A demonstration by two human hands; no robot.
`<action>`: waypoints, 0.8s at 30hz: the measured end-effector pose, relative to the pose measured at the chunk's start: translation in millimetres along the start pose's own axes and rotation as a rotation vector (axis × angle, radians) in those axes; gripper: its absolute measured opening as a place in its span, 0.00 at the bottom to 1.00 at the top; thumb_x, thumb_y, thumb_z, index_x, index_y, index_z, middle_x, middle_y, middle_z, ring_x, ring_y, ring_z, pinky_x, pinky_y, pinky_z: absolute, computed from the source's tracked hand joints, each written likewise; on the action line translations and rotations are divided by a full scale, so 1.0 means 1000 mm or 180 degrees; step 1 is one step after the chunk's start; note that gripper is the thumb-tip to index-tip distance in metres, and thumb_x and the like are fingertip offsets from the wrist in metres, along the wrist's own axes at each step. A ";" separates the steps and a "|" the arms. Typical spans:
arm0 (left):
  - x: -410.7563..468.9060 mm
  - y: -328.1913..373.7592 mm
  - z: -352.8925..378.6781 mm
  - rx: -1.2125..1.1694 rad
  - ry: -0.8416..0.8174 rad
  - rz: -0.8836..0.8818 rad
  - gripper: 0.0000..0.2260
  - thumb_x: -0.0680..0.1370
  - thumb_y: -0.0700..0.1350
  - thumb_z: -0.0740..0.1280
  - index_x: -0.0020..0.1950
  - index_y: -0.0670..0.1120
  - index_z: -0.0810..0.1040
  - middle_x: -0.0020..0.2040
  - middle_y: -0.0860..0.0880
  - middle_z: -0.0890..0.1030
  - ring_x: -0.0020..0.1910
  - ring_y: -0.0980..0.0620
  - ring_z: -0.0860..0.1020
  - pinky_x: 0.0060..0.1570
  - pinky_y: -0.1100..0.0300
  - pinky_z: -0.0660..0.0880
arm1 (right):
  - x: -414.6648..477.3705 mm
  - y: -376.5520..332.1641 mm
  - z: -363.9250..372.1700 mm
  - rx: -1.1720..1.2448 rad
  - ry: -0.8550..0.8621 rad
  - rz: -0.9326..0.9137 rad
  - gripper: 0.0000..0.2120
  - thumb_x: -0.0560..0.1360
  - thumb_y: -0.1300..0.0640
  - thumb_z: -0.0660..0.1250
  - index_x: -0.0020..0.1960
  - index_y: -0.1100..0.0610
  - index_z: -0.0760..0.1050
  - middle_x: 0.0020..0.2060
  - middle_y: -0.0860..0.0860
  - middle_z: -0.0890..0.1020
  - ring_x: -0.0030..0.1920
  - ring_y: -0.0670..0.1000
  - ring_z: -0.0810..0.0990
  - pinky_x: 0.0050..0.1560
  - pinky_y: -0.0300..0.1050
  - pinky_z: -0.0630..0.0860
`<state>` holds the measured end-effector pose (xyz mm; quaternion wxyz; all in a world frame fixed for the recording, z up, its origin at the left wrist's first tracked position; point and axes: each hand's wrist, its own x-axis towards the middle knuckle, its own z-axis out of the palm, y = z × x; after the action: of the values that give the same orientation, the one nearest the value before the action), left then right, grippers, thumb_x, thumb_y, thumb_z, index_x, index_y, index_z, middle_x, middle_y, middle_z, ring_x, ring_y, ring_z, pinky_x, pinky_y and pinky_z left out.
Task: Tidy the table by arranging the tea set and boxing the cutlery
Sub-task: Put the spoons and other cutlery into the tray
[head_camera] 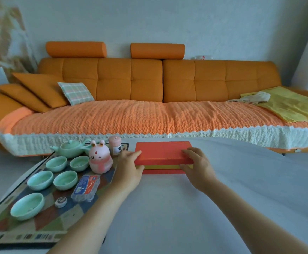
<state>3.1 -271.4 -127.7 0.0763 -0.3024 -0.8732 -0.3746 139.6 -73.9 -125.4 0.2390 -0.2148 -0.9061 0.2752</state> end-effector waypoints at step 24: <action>0.057 -0.002 0.014 0.1066 -0.1277 0.0147 0.28 0.83 0.60 0.46 0.80 0.51 0.51 0.81 0.52 0.47 0.79 0.51 0.46 0.76 0.49 0.48 | 0.054 0.009 -0.002 -0.0701 -0.0981 0.0148 0.37 0.73 0.39 0.51 0.79 0.54 0.53 0.78 0.51 0.53 0.75 0.57 0.56 0.72 0.54 0.59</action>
<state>-43.0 -235.7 -118.5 -0.0408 -0.3736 -0.9135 -0.1556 99.9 -37.7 -112.4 0.0660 -0.2157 -0.9514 0.2095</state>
